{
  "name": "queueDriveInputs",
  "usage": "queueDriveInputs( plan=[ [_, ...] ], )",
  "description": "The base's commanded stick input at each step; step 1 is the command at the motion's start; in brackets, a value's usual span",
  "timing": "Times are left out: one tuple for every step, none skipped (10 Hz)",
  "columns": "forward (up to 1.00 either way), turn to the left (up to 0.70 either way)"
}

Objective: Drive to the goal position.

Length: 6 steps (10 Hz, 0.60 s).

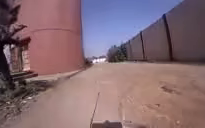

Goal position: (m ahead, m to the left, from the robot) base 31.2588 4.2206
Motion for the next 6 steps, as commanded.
queueDriveInputs(
  plan=[
    [1.00,0.00],
    [1.00,0.00],
    [1.00,0.00],
    [1.00,0.00],
    [1.00,0.00],
    [1.00,0.00]
  ],
)
